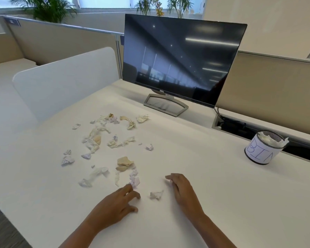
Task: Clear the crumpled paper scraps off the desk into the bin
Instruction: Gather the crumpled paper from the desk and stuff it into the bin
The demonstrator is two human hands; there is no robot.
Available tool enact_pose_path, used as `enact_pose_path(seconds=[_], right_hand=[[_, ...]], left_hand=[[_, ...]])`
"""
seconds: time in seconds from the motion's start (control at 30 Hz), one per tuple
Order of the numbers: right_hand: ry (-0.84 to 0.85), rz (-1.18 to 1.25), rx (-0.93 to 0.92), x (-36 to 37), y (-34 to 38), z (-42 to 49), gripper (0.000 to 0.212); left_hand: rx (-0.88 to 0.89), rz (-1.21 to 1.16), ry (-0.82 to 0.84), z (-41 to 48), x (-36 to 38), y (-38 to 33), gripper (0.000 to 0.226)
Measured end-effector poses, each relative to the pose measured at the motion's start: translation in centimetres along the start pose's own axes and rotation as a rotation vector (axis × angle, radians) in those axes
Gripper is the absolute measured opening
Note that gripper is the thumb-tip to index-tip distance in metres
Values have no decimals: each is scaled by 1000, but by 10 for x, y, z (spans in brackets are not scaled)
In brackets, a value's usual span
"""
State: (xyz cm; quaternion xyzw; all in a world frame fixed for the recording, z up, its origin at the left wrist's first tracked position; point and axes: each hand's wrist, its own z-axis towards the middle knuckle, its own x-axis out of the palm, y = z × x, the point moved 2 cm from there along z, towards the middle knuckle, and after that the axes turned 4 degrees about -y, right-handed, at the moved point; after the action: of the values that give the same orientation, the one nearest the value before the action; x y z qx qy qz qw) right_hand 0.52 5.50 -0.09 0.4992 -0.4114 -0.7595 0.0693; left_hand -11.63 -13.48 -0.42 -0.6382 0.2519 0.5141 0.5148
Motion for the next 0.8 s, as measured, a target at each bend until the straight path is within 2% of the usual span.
enact_pose_path(seconds=[0.1, 0.2, 0.27, 0.37, 0.43, 0.53, 0.57, 0.63, 0.73, 0.8], right_hand=[[124, -14, -19, -1, 5, -4, 37], [300, -99, -91, 2, 19, -13, 47], [359, -171, -181, 7, 25, -18, 47], [390, -266, -283, 14, 29, -27, 41], [272, -380, -408, 10, 32, -29, 33], [219, -459, -398, 9, 36, -26, 19], [260, -380, -338, 11, 33, -24, 19], [229, -214, -222, 15, 27, -17, 24], [122, 45, -30, 12, 27, -6, 22], [90, 195, 107, 11, 29, 0, 20]], left_hand=[[-65, -49, -65, 6, 0, -3, 20], [-147, -71, -132, 14, 3, -5, 18], [-184, -63, -173, 19, 5, -7, 16], [-229, -71, -219, 26, 9, -9, 14], [-281, -129, -280, 30, 9, -8, 13], [-479, -424, -482, 31, 3, -8, 14], [-555, -535, -569, 31, 1, -7, 16], [-720, -765, -685, 32, -4, -4, 17], [-939, -1342, -746, 33, -8, 3, 20], [-992, -1789, -755, 33, -14, 7, 25]])
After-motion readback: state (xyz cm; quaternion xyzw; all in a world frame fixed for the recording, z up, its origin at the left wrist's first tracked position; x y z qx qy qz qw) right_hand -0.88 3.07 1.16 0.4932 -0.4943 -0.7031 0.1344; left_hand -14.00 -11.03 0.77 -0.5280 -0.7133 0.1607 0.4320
